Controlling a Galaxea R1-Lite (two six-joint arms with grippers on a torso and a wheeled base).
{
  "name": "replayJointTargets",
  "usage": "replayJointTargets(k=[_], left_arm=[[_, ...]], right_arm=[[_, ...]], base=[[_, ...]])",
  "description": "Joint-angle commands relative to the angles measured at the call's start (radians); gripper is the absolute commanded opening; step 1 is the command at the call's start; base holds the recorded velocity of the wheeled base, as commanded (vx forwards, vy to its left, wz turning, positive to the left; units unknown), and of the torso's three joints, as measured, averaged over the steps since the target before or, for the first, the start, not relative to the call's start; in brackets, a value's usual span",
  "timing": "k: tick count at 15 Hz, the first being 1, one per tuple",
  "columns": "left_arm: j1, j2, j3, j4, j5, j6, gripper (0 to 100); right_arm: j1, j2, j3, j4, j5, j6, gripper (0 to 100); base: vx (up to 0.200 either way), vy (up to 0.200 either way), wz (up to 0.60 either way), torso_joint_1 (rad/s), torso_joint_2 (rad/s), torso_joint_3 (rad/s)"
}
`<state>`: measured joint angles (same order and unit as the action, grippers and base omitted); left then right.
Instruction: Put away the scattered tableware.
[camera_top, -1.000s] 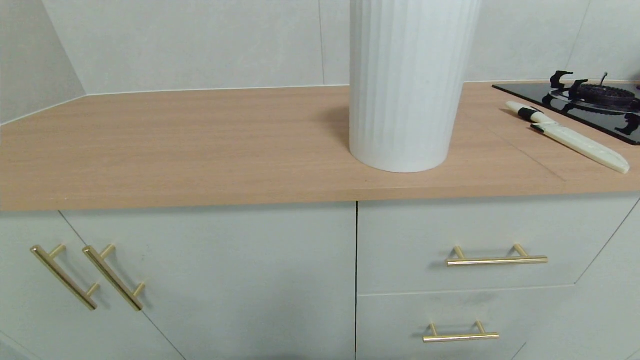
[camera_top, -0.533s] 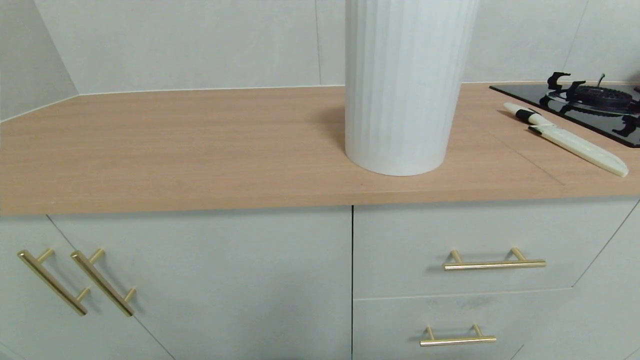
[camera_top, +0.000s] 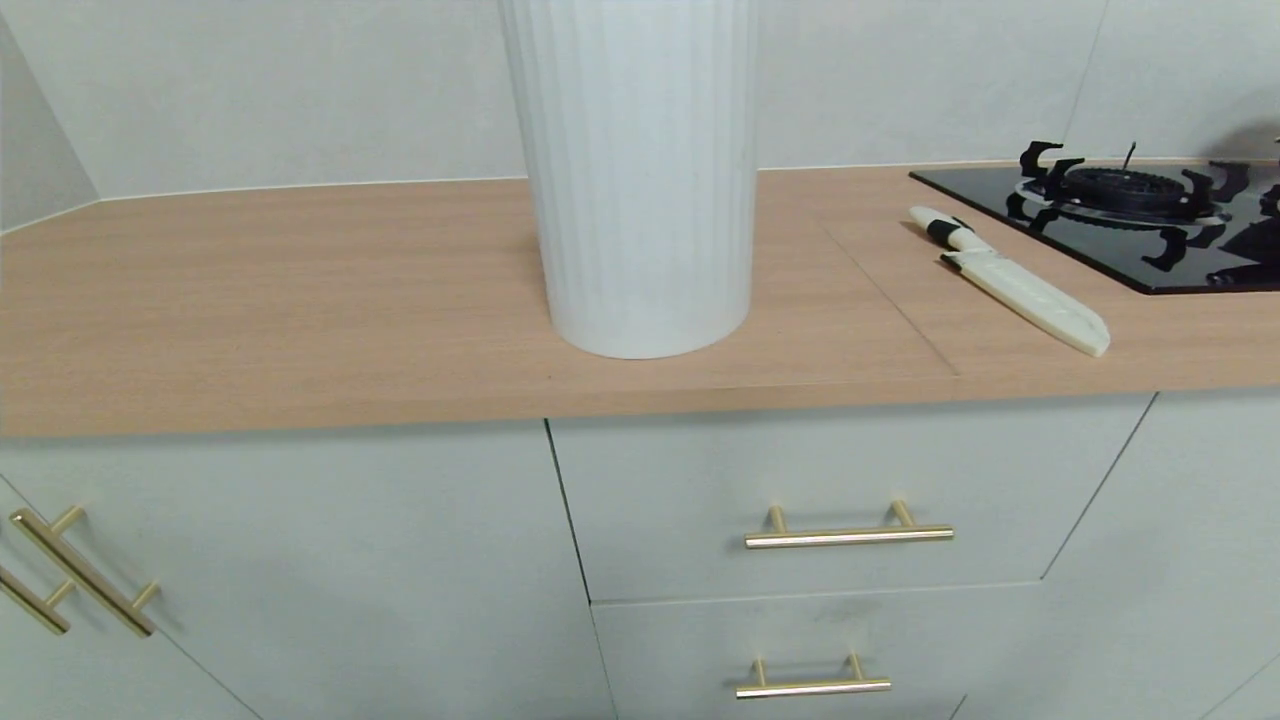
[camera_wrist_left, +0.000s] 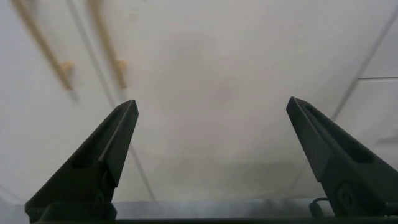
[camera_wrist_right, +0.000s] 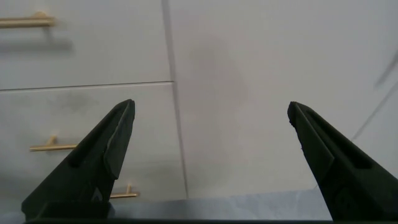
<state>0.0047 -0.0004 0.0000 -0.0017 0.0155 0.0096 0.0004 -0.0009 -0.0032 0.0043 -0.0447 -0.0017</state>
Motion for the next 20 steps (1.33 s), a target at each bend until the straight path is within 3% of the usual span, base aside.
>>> replayJointTargets(k=[1, 17, 20], left_arm=[[0.000, 0.000, 0.000, 0.000, 0.000, 0.000, 100], [0.000, 0.000, 0.000, 0.000, 0.001, -0.008, 100], [-0.002, 0.000, 0.000, 0.000, 0.001, -0.008, 100]], right_arm=[[0.000, 0.001, 0.000, 0.000, 0.000, 0.000, 100], [0.000, 0.002, 0.000, 0.000, 0.000, -0.003, 100], [0.000, 0.001, 0.000, 0.000, 0.000, -0.003, 100]], base=[[0.000, 0.000, 0.00, 0.000, 0.00, 0.000], [0.013, 0.000, 0.00, 0.002, -0.01, -0.002], [0.000, 0.000, 0.00, 0.064, -0.24, -0.255]])
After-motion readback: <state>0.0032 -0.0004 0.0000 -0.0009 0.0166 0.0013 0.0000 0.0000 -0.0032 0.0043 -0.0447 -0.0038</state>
